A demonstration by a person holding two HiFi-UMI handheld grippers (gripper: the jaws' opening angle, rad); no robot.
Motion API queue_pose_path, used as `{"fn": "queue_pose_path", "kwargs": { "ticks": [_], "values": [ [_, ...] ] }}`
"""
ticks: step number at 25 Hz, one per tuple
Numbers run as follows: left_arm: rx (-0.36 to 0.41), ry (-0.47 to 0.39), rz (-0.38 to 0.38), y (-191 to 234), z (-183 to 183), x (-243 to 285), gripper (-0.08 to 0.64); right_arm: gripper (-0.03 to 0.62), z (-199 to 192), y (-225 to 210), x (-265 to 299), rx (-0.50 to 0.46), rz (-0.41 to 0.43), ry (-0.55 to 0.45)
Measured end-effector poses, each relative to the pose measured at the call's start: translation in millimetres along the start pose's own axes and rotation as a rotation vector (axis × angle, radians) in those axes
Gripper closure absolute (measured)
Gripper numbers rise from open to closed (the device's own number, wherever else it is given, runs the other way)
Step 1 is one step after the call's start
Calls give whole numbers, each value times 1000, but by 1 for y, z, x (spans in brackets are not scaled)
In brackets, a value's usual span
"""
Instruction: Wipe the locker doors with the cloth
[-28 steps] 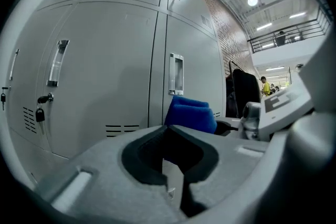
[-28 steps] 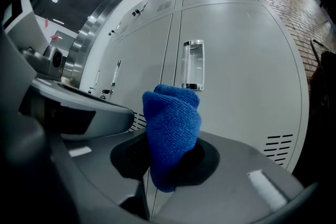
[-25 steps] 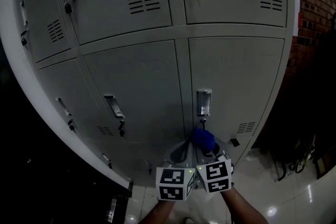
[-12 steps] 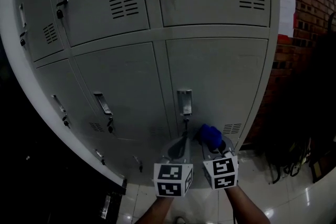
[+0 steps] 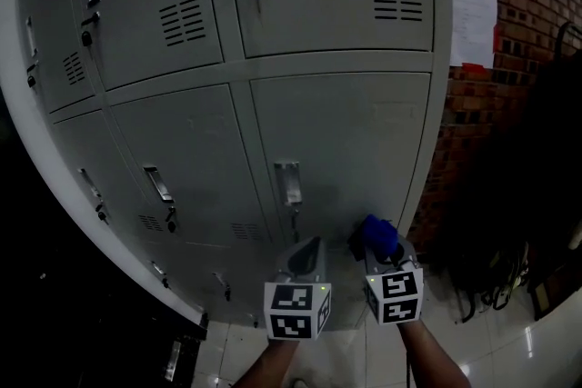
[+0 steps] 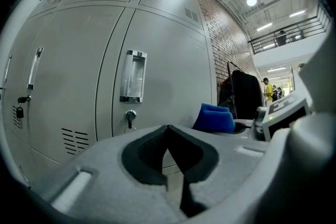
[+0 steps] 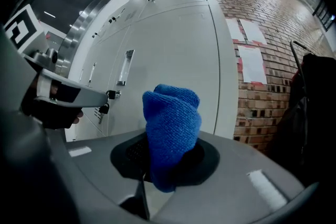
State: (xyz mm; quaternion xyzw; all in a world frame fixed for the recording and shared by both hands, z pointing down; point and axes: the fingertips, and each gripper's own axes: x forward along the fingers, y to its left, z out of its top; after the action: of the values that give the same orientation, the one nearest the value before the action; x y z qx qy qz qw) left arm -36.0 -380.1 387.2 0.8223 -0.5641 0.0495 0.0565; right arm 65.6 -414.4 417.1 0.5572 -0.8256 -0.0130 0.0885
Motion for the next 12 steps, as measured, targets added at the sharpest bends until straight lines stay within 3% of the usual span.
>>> {"fn": "queue_pose_path", "kwargs": {
  "ticks": [7,12],
  "values": [
    [-1,-3,-5,-16,2,10,560,509,-9,-32,-8,5,-31,20],
    [4,-8,5,-12,6,8,560,509,4,-28,-14,34,-16,28]
  ]
}}
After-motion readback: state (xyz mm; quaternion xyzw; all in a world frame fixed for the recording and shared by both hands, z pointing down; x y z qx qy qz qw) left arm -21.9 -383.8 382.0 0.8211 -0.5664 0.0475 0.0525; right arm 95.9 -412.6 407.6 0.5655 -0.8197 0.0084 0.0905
